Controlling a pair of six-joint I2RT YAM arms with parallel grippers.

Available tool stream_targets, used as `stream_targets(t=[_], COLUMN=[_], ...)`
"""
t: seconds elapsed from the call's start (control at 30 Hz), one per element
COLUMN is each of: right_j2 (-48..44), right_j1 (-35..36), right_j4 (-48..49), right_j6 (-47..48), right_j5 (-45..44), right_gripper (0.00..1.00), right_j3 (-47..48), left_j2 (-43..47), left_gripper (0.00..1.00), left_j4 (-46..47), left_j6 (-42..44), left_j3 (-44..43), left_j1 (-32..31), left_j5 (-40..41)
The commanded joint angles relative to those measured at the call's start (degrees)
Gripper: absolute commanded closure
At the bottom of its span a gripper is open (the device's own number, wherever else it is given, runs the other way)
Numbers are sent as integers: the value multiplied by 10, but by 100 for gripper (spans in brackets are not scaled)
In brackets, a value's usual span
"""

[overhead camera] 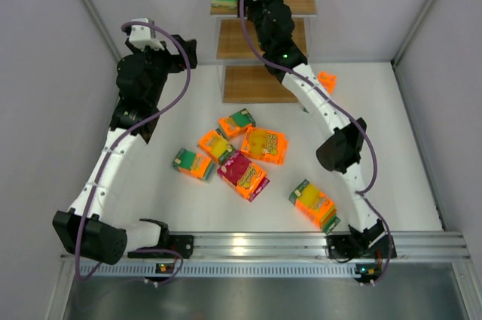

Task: Place and organize the cleaning sponges onto the shelf

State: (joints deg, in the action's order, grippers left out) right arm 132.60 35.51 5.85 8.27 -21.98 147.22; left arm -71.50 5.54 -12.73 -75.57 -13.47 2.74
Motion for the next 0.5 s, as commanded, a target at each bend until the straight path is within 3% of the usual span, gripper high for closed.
stream_targets(t=[0.0, 0.13, 0.27, 0.47], right_j2=[-4, -54, -119, -272], right_j1=[8, 8, 10, 34], right_j4=[-7, -18, -60, -137], right_j6=[18, 39, 40, 47], right_j5=[5, -3, -2, 23], right_gripper=[27, 22, 7, 1], right_j3=[16, -9, -33, -95], left_j2=[6, 6, 7, 8], left_gripper=[2, 2, 2, 2], left_j4=[26, 27, 31, 32], left_j6=[-5, -8, -10, -19], left_j3=[1, 1, 1, 3], left_j1=[1, 1, 1, 0], left_j5=[-15, -20, -25, -25])
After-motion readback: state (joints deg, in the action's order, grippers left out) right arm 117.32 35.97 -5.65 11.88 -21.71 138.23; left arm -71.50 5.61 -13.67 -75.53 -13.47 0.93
